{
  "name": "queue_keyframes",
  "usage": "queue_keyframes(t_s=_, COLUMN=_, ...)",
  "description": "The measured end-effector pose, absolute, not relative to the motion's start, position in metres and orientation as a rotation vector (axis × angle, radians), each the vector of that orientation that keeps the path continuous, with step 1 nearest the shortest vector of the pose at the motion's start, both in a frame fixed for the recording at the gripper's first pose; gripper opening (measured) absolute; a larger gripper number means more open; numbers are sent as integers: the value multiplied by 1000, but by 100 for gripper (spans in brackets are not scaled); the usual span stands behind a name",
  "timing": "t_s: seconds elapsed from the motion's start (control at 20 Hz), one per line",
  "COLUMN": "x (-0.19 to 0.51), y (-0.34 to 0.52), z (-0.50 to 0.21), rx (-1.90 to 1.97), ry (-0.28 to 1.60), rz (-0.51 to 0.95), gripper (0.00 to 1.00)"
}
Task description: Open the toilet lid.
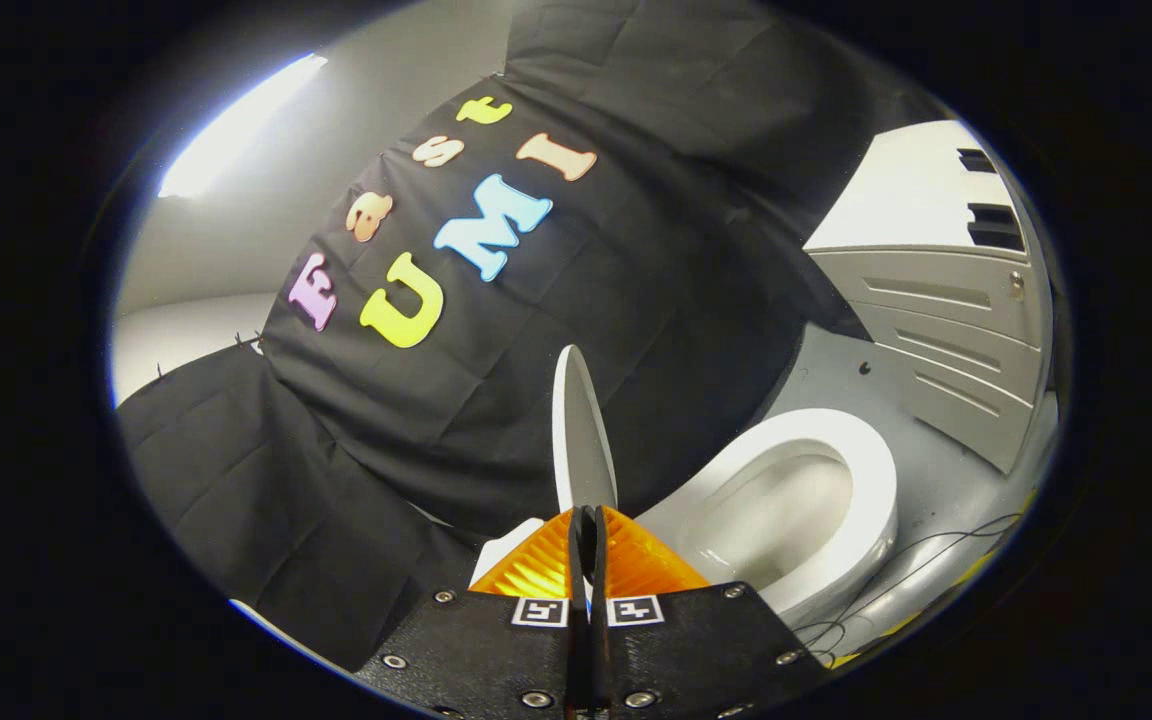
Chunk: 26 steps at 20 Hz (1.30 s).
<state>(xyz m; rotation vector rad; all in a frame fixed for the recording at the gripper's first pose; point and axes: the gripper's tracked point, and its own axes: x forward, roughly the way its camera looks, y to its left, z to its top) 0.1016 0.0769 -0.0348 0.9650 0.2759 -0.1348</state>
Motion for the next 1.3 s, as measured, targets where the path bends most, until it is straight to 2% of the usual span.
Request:
queue_keyframes(t_s=0.8, x=131, y=159, z=26, rx=727, ry=259, rz=2, gripper=0)
queue_keyframes(t_s=1.3, x=148, y=221, z=47, rx=705, ry=238, rz=80, gripper=0)
